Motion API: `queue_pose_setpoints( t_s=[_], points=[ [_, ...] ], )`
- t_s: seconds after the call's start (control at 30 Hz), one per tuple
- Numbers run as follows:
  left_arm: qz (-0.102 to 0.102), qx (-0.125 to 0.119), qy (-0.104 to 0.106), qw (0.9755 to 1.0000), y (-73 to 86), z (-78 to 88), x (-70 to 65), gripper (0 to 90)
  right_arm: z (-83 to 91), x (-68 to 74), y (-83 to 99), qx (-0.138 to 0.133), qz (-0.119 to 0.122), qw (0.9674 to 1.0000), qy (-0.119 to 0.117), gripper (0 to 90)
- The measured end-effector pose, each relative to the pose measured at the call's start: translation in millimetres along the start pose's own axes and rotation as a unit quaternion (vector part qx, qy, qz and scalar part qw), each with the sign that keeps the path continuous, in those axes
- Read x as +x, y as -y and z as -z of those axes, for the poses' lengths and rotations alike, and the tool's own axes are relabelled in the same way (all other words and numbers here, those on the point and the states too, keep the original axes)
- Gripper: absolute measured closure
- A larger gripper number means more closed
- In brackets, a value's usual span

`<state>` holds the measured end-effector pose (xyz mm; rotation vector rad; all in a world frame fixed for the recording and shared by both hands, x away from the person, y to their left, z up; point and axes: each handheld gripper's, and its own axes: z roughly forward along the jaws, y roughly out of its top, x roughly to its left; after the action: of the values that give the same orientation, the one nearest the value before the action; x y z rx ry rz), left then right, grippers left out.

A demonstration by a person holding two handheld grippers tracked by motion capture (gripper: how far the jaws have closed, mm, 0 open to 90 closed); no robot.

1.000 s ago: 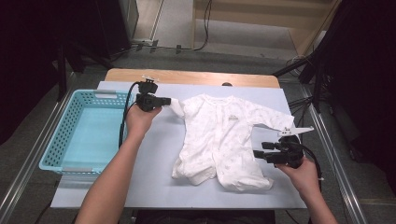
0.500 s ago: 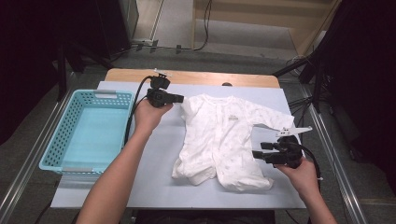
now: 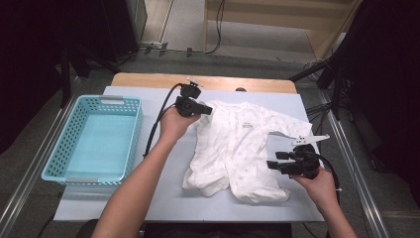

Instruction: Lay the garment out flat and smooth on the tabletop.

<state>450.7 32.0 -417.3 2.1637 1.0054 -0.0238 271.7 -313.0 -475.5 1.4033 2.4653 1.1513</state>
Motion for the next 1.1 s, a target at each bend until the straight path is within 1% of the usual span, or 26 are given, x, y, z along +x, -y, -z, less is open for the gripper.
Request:
queue_pose_setpoints(
  t_s=[0.03, 0.07, 0.1, 0.17, 0.2, 0.23, 0.27, 0.3, 0.33, 0.43, 0.5, 0.57, 0.6, 0.7, 0.77, 0.9, 1.1],
  points=[
    [-0.002, 0.002, 0.0, 1.0, -0.7, -2.0, -1.6, 85.9, -0.1, 0.1, -0.1, 0.001, 0.0, 1.0, 0.0, 35.6],
    [-0.007, 0.006, 0.005, 0.9999, -2.6, -8.0, -6.3, 85.9, -0.4, 0.3, -0.1, 0.003, 0.0, 1.0, -0.001, 35.6],
    [-0.007, 0.006, 0.005, 0.9999, -2.6, -8.0, -6.3, 85.9, -0.7, 0.2, -0.1, 0.003, 0.001, 1.0, 0.0, 35.6],
    [-0.012, 0.009, 0.011, 0.9998, -4.0, -13.4, -9.6, 85.8, -0.9, 0.1, -0.1, 0.003, 0.001, 1.0, 0.0, 35.7],
    [-0.013, 0.009, 0.014, 0.9998, -4.7, -16.2, -11.3, 84.4, -1.1, 0.0, -0.2, 0.003, 0.002, 1.0, 0.0, 35.7],
    [-0.016, 0.007, 0.019, 0.9997, -5.3, -19.1, -12.8, 82.1, -1.3, 0.1, -0.2, 0.003, 0.003, 1.0, 0.0, 35.7],
    [-0.016, 0.004, 0.026, 0.9995, -5.9, -22.3, -14.2, 76.0, -1.4, 0.2, -0.3, 0.003, 0.003, 1.0, 0.0, 35.7],
    [-0.016, 0.002, 0.035, 0.9993, -6.4, -24.6, -15.6, 66.8, -1.7, 0.7, -0.3, 0.004, 0.002, 1.0, -0.001, 35.7],
    [-0.019, 0.0, 0.039, 0.9991, -6.6, -26.2, -17.1, 66.8, -1.7, 0.7, -0.3, 0.004, 0.002, 1.0, -0.001, 35.7],
    [-0.028, -0.009, 0.041, 0.9987, -6.3, -27.8, -20.0, 56.8, -1.8, 0.8, -0.3, 0.004, 0.004, 1.0, -0.001, 35.8],
    [-0.03, -0.009, 0.04, 0.9987, -6.1, -27.2, -19.4, 53.0, -2.0, 0.6, 0.0, 0.005, 0.003, 1.0, -0.001, 35.8],
    [-0.033, -0.006, 0.038, 0.9987, -6.0, -26.2, -17.5, 51.1, -2.2, 0.1, 0.2, 0.006, 0.004, 1.0, -0.001, 35.8],
    [-0.031, -0.007, 0.036, 0.9988, -5.8, -25.5, -16.6, 49.9, -2.3, -0.1, 0.3, 0.006, 0.004, 1.0, -0.001, 35.8],
    [-0.031, -0.007, 0.034, 0.9989, -5.5, -25.0, -14.0, 48.1, -2.3, 0.5, -0.1, 0.007, 0.003, 1.0, -0.001, 35.8],
    [-0.037, -0.005, 0.03, 0.9989, -5.0, -26.6, -12.7, 47.8, -2.6, 0.8, -0.2, 0.007, 0.004, 1.0, -0.001, 35.8],
    [-0.048, 0.0, 0.021, 0.9986, -3.3, -33.3, -10.8, 45.9, -3.2, 1.6, -0.6, 0.007, 0.007, 1.0, -0.001, 35.8],
    [-0.055, 0.008, 0.012, 0.9984, -0.6, -47.4, -7.7, 45.6, -3.0, 2.1, -0.6, 0.009, 0.01, 0.9999, -0.001, 35.8]
  ],
)
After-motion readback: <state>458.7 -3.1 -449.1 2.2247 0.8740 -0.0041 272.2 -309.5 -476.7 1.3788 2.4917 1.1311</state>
